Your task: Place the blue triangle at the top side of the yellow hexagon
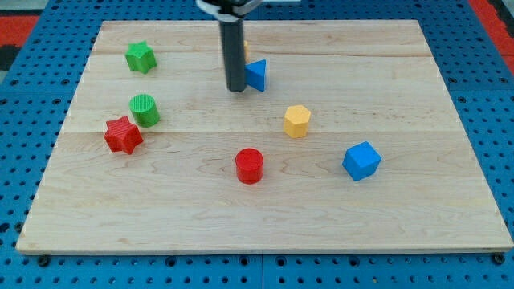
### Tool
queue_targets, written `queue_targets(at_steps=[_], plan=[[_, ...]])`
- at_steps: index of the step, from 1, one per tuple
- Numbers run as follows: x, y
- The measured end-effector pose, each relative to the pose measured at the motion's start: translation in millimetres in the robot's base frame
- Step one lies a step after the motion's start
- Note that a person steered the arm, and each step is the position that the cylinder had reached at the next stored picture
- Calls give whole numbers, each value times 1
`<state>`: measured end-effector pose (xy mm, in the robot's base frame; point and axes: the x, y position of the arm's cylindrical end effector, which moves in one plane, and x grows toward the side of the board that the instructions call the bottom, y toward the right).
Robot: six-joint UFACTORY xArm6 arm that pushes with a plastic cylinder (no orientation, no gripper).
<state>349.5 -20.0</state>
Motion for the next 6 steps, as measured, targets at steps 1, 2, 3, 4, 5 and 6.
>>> queue_targets(at_steps=[1, 2, 3, 4, 5, 6], plan=[[-3, 46], [-2, 44], [-4, -43], [-11, -16], [-12, 40], [-10, 40]])
